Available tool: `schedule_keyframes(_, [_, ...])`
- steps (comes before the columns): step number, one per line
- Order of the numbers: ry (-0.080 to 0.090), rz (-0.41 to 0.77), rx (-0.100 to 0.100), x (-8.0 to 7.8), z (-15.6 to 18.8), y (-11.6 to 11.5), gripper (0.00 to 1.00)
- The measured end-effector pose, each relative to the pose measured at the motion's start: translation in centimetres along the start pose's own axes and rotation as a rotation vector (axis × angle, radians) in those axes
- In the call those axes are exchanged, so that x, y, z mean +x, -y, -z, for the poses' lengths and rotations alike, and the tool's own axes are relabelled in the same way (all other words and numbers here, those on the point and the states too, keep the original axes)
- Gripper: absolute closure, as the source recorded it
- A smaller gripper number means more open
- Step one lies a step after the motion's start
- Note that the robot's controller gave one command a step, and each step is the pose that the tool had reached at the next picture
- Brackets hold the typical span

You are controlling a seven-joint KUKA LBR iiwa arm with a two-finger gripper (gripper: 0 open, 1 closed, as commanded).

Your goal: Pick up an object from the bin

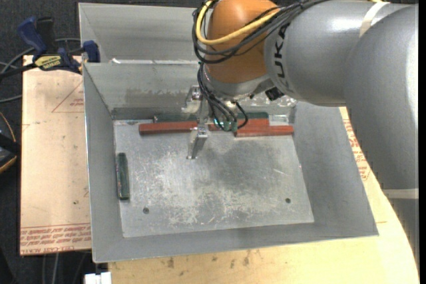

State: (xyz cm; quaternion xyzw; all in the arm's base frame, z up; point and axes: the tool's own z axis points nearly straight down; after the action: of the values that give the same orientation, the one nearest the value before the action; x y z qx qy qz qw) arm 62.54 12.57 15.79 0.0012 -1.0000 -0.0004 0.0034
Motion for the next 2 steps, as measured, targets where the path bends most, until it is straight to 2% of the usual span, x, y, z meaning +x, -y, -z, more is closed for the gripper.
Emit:
schedule_keyframes(1, [0.008,-0.002,-0.001,-0.2,0.5,0.0,0.00])
schedule_keyframes(2, [0.017,-0.065,-0.002,-0.9,-1.5,-0.5,0.00])
